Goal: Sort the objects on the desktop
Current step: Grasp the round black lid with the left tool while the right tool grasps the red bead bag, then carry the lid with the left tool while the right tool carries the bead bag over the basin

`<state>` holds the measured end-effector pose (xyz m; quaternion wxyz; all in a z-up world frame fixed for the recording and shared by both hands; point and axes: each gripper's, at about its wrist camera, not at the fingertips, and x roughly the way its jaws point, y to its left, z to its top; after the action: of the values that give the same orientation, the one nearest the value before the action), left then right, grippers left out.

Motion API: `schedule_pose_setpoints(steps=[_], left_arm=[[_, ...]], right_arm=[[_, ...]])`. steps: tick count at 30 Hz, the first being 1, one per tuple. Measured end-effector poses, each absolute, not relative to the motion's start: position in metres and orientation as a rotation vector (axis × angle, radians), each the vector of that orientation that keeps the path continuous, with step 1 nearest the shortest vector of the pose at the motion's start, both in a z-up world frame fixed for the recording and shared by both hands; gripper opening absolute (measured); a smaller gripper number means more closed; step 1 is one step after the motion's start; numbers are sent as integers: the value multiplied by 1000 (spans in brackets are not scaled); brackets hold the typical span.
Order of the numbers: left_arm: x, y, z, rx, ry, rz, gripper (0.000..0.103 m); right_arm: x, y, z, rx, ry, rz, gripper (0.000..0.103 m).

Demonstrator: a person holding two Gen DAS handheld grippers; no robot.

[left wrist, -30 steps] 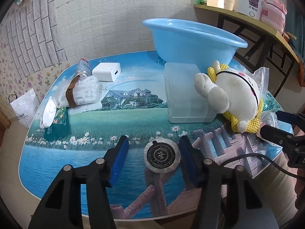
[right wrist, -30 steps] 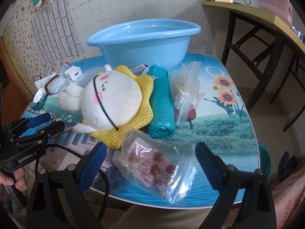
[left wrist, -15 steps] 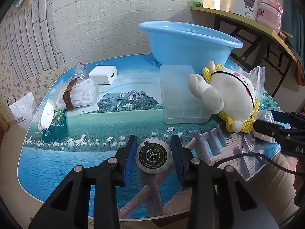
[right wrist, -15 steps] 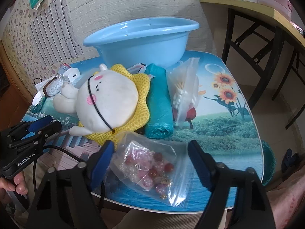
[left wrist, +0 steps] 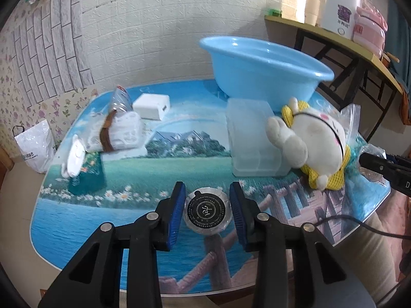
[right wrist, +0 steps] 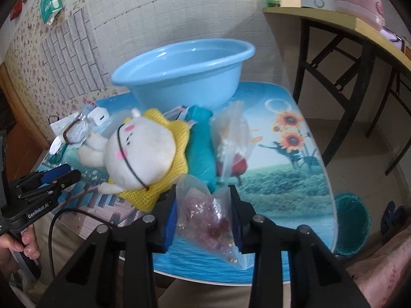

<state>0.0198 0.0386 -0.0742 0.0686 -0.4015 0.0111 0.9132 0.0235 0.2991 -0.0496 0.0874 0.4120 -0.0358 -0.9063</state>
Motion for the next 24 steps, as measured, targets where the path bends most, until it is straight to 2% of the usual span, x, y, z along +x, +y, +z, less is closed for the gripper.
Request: schedule_pose_setpoints(steps=[11,24], left_arm=[[10,26,-39,-1128,-35,2804,34],[-9,34,1,-1049,-33,2823,34]], right_arm=[[22,308,-31,1169,-152,-2735,35],[5,314,3,1070,-184,-2747,34]])
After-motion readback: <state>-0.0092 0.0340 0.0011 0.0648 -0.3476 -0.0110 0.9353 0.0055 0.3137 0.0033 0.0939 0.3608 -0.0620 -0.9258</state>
